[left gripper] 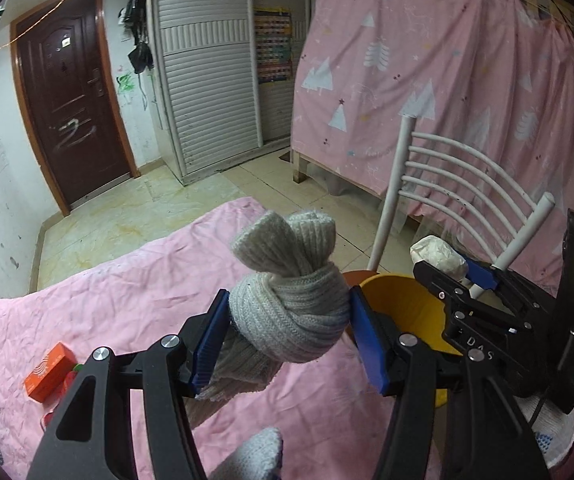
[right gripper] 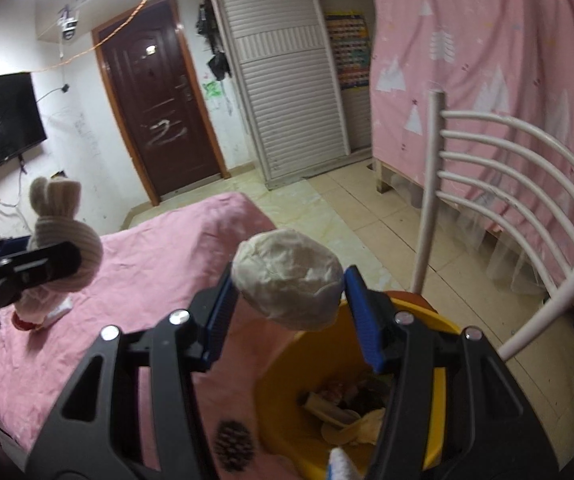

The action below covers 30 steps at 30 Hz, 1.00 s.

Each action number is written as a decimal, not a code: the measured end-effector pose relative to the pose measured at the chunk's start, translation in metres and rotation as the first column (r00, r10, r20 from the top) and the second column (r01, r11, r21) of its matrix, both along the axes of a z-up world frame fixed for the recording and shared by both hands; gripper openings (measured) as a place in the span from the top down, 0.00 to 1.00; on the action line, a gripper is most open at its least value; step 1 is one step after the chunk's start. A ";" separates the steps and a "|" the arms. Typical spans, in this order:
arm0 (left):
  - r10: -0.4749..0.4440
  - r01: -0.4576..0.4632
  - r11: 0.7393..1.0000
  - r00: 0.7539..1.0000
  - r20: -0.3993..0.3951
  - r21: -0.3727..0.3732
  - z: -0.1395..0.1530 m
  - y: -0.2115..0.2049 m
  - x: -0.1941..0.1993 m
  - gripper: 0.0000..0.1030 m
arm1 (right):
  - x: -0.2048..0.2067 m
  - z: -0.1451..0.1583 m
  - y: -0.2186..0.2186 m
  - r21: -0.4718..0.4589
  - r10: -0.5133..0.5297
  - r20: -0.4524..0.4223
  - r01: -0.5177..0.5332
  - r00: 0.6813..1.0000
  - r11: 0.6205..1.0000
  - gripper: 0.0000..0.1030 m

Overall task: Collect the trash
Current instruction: 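Carry the grey sock and cream paper ball toward the yellow bin, then open both grippers over the yellow bin to drop sock and paper ball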

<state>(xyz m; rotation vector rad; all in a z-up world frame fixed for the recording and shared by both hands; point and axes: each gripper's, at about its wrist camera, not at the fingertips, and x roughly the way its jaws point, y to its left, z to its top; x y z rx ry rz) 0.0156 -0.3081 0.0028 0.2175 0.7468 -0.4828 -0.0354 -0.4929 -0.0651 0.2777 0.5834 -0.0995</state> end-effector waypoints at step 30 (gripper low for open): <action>-0.230 0.230 0.973 0.973 0.021 0.004 -0.017 -0.122 -0.028 0.48 | -0.053 -0.046 -0.066 -0.053 -0.191 -0.072 0.188 0.979 0.981 0.27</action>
